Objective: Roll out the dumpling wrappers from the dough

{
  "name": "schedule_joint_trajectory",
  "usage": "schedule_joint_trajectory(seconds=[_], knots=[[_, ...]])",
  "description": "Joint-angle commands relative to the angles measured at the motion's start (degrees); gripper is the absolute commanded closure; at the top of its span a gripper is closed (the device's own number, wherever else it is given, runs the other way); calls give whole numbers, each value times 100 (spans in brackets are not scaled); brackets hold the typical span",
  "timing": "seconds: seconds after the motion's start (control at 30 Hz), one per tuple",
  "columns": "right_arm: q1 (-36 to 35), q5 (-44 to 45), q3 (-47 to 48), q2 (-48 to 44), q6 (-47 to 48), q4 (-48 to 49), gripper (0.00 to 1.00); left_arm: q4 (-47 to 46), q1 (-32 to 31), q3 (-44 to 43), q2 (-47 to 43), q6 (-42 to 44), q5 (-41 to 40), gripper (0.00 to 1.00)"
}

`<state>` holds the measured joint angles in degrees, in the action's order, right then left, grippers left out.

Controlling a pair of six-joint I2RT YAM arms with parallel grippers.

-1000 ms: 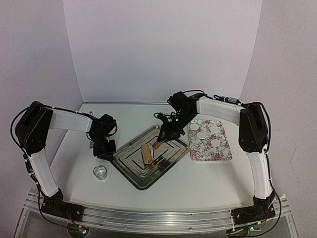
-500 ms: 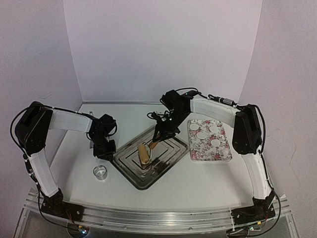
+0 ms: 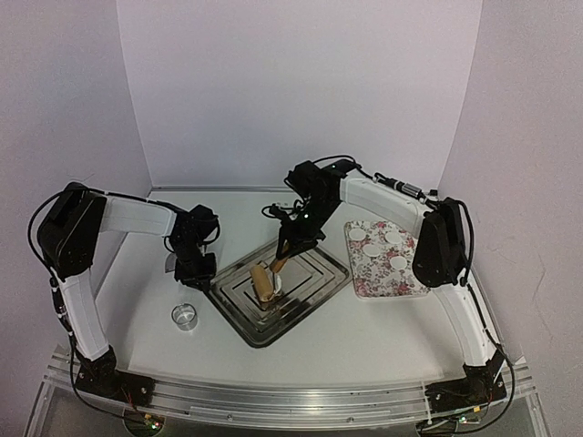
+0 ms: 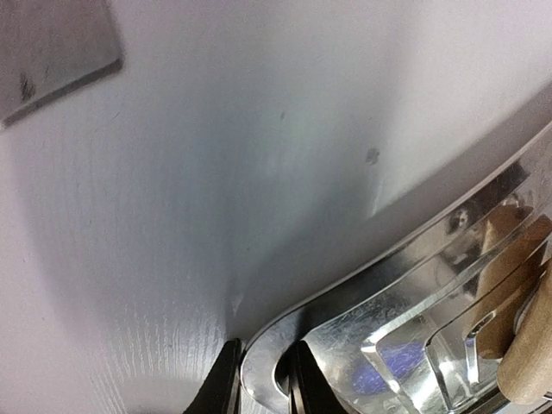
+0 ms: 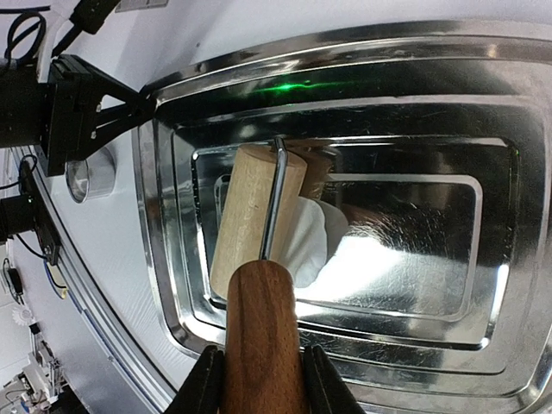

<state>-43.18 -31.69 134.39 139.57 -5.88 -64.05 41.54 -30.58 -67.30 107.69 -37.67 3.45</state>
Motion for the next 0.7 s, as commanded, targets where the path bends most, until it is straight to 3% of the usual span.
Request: schedule_joint_trajectory(seconds=[0.0, 0.3, 0.47, 0.67], knots=[[-85, 295, 5, 120, 329, -845, 100, -234, -36, -451, 495, 525, -319, 100], [16, 638, 14, -849, -216, -427, 100, 168, 33, -1095, 993, 588, -667, 100], [267, 1113, -349, -1441, -680, -201, 100, 101, 31, -607, 635, -13, -628, 100], [646, 1244, -699, -1996, -1116, 540, 100, -456, -61, 293, -60, -439, 181, 100]])
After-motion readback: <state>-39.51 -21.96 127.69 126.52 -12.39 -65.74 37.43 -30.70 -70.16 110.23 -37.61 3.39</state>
